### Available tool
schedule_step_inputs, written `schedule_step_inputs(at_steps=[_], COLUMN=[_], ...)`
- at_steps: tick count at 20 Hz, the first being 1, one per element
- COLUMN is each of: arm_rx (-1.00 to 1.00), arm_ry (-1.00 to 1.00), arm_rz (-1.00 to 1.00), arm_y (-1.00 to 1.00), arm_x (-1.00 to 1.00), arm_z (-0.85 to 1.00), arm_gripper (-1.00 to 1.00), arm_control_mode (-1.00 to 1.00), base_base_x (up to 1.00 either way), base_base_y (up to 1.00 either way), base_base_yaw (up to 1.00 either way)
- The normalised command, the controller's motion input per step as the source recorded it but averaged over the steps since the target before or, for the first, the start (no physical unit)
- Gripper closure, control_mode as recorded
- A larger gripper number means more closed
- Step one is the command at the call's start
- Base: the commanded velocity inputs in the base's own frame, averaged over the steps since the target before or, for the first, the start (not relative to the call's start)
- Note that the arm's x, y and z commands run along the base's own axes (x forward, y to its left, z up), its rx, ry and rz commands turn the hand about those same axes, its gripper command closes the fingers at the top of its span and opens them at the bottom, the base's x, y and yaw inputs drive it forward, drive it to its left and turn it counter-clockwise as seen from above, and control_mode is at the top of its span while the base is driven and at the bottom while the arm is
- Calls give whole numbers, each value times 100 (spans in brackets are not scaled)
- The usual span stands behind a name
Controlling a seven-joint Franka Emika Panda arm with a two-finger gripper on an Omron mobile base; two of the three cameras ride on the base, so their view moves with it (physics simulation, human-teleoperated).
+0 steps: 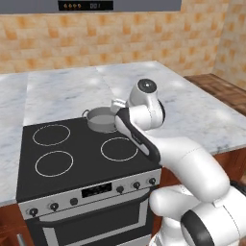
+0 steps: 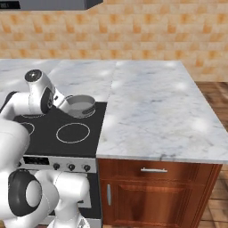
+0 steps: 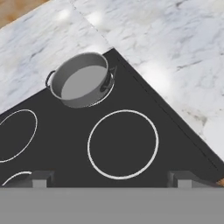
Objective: Move the pot and pan from the stove into the sink.
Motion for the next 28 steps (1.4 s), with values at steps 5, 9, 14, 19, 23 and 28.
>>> schedule_step_inputs(at_steps=[5, 9, 14, 19, 23, 28], arm_rx=[5, 3, 0, 0, 0, 0], arm_ry=[7, 7, 7, 7, 6, 7], arm_rz=[0, 0, -6, -12, -16, -16], arm_y=[0, 1, 6, 12, 20, 17], arm_x=[21, 32, 41, 46, 52, 51], arm_z=[-25, -22, -13, -11, -10, -10], arm_gripper=[-100, -100, -100, -100, -100, -100], arm_control_mode=[-100, -100, -100, -100, -100, -100], base_base_x=[0, 0, 0, 0, 0, 0], base_base_y=[0, 0, 0, 0, 0, 0], base_base_yaw=[0, 0, 0, 0, 0, 0])
